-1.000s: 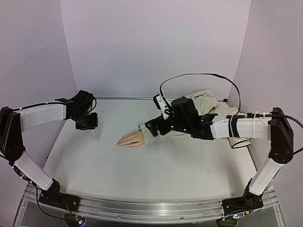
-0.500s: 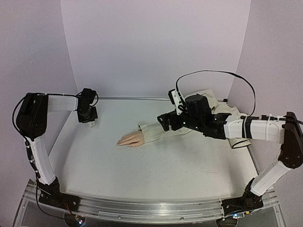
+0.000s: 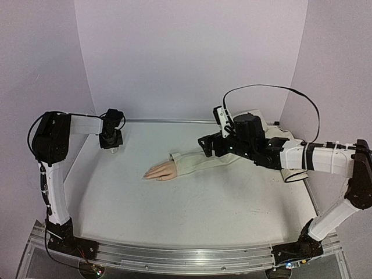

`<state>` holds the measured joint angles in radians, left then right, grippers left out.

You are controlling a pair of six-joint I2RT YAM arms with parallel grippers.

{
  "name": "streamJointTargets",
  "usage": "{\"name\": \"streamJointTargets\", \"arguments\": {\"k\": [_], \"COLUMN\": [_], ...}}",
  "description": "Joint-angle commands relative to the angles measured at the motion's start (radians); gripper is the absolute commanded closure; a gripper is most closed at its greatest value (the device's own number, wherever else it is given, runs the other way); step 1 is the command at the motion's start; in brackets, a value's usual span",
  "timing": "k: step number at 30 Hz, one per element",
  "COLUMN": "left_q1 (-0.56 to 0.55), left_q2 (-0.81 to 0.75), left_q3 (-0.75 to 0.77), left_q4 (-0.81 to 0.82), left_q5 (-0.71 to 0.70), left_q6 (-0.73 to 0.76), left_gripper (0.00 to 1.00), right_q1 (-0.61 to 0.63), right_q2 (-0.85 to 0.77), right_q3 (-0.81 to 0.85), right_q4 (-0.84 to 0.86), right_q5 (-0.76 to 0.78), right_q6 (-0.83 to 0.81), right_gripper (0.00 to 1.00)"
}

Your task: Paint the nails

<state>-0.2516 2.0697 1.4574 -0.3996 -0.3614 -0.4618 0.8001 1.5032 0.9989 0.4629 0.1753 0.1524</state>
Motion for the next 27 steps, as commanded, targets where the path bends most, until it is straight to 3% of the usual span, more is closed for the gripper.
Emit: {"name": "streamJointTargets", "arguments": {"k": [1,5,14,19,23,27], "left_q1": [0.012,0.028,0.044,0.081,0.168,0.183], "left_q2": [-0.001,-0.007,-0.081,-0.22,-0.421,-0.592], "left_q3": [0.056,0.05,0.03,0.002,-0.139,-0.233], "left_q4": [0.007,0.003,-0.004,0.014,0.192,0.274], "left_q5": [-0.026,0.009,0.04,0.115,0.307,0.358], "left_q6": [0.022,0.014,0.038,0.064,0.102,0.224], "left_gripper": [0.83,0.77,0.44,0.24,0.14,0.06], "right_q1": [-0.013,-0.021,-0.105,-0.313,-0.534,-0.662], "right_q2": [-0.05,-0.053,-0.076,-0.126,-0.203,-0.279], "right_q3": [0.003,-0.003,-0.021,-0.075,-0.118,-0.116], "right_q4": [0.017,0.017,0.002,-0.04,-0.072,-0.112], "right_q5": [0.022,0.025,0.016,-0.051,-0.138,-0.09], "right_q6": [0.018,0.024,0.066,0.104,0.101,0.056], "right_gripper": [0.02,0.02,0.02,0.02,0.02,0.02]}}
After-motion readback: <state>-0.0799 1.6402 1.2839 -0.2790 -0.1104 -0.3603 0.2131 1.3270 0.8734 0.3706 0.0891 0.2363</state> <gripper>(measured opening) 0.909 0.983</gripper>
